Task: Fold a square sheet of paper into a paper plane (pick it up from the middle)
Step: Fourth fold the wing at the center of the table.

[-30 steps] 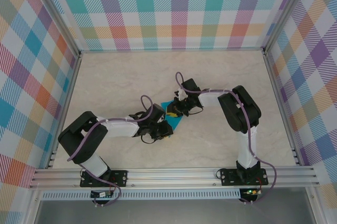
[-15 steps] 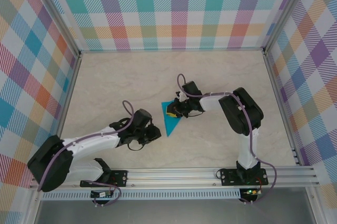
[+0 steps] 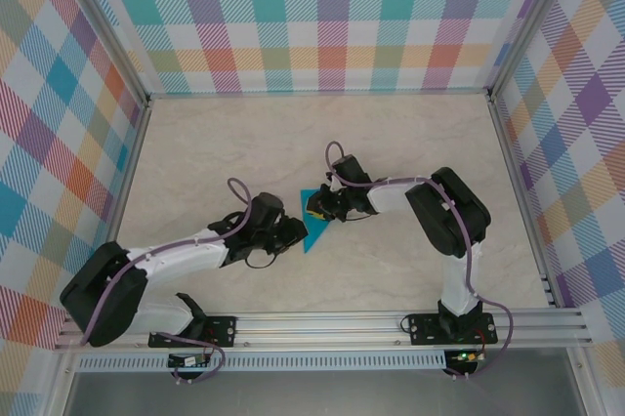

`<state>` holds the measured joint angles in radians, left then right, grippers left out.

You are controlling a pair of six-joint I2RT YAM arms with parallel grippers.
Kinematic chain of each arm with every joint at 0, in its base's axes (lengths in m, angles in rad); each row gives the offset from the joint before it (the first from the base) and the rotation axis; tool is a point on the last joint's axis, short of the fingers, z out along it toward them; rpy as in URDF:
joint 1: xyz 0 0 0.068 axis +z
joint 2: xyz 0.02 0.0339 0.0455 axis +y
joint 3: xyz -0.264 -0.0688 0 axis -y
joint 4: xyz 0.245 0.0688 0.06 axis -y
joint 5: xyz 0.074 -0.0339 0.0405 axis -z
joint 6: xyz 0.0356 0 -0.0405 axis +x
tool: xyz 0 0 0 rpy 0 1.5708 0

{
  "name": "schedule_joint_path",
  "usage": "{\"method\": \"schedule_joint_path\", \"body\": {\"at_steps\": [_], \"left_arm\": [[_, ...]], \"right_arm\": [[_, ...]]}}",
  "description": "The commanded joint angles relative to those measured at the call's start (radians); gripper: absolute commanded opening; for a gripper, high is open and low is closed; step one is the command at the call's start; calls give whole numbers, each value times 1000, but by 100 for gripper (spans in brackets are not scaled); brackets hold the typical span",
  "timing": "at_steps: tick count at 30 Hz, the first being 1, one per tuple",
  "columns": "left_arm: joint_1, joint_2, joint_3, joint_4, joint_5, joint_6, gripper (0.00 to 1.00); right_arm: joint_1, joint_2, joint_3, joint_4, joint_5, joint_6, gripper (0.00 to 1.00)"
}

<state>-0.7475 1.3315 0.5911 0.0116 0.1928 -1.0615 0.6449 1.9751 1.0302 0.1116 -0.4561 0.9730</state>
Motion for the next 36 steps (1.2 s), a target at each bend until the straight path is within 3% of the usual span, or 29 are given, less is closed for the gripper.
{"method": "schedule_joint_path", "body": {"at_steps": [1, 9, 26, 36], "left_arm": [[7, 60, 59, 64, 32, 12, 26], [4, 151, 79, 89, 41, -9, 23], [-36, 265, 92, 134, 40, -7, 17], [-55, 273, 26, -47, -28, 35, 6]], "right_arm": [[26, 77, -16, -289, 28, -51, 18], [25, 56, 66, -417, 39, -108, 18], [24, 44, 62, -416, 25, -113, 18], [-12, 17, 102, -402, -9, -171, 20]]}}
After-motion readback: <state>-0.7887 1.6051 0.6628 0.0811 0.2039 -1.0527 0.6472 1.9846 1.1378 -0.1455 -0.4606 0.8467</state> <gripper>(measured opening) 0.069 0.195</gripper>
